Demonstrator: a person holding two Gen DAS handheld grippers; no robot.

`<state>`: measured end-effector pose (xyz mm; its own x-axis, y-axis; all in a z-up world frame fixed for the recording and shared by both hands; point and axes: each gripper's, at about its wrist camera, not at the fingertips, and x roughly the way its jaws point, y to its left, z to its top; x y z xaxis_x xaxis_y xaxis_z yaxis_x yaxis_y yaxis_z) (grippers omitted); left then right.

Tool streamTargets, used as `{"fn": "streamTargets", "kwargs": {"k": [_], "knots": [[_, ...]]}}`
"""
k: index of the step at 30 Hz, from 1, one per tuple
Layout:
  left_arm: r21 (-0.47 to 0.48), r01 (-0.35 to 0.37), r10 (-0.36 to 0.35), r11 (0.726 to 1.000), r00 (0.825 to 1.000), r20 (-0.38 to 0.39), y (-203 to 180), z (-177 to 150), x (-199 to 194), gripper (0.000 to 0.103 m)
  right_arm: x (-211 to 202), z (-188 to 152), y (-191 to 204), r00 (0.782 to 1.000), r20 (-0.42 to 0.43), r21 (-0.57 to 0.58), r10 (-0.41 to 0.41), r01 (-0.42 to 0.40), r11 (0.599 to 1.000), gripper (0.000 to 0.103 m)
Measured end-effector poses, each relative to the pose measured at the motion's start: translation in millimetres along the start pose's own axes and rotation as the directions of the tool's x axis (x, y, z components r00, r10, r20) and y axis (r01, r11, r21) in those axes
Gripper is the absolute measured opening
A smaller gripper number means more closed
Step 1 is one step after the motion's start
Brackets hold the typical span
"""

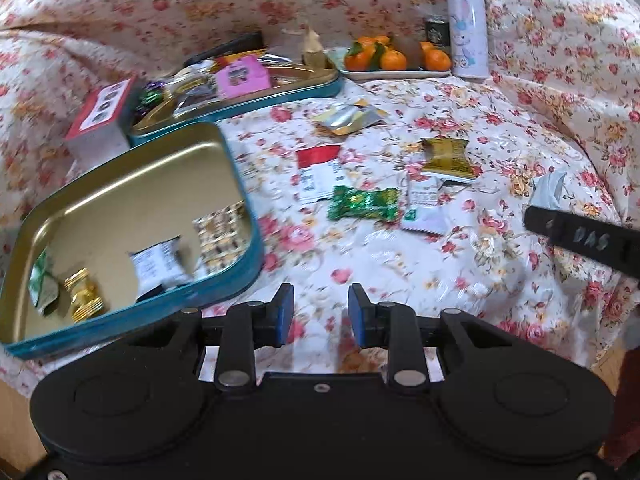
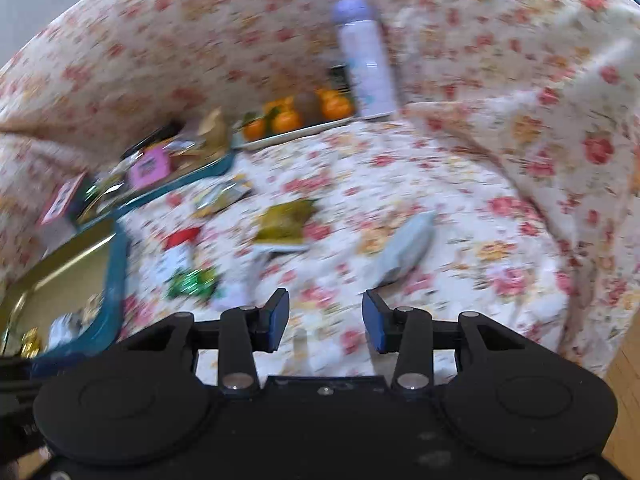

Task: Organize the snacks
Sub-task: 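Reach right tool to white sesame crisp packet and grasp it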

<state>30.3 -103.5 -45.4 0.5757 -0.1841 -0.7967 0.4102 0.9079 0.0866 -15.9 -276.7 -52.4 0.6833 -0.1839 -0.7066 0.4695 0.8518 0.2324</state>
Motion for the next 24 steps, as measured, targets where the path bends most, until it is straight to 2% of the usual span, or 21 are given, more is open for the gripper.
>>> {"fn": "streamTargets", "kwargs": {"k": [7, 13, 17, 19, 24], "knots": [[0.006, -0.007, 0.007, 1.000, 1.000, -0.024, -11.3, 10.3, 18.6, 0.038, 20.3, 16.1, -37.8, 0.999, -0.016, 0.130, -0.035, 0.037, 0.991, 0.044], [-0.030, -0.012, 0.010, 0.999, 0.998, -0.061, -6.2, 14.7, 33.1, 0.038, 41.5, 27.8, -41.3, 0.999, -0.044, 0.163, -0.006, 0.013, 0.987, 0.043], [-0.065, -0.005, -0.001, 0.998, 0.995, -0.095, 0.1, 15.3, 42.7, 0.038, 56.4, 36.4, -22.7, 0.999, -0.041, 0.093, 0.010, -0.006, 0.996, 0.043], [-0.085, -0.001, -0.007, 0.996, 0.996, -0.094, 3.3, 15.6, 44.3, 0.043, 60.4, 39.7, -9.9, 0.999, -0.021, 0.031, 0.025, -0.024, 0.999, 0.043], [-0.093, 0.003, -0.012, 0.996, 0.996, -0.092, 5.1, 16.7, 46.8, 0.043, 58.1, 41.5, 10.7, 0.995, 0.027, -0.092, 0.100, -0.097, 0.991, 0.043]]}}
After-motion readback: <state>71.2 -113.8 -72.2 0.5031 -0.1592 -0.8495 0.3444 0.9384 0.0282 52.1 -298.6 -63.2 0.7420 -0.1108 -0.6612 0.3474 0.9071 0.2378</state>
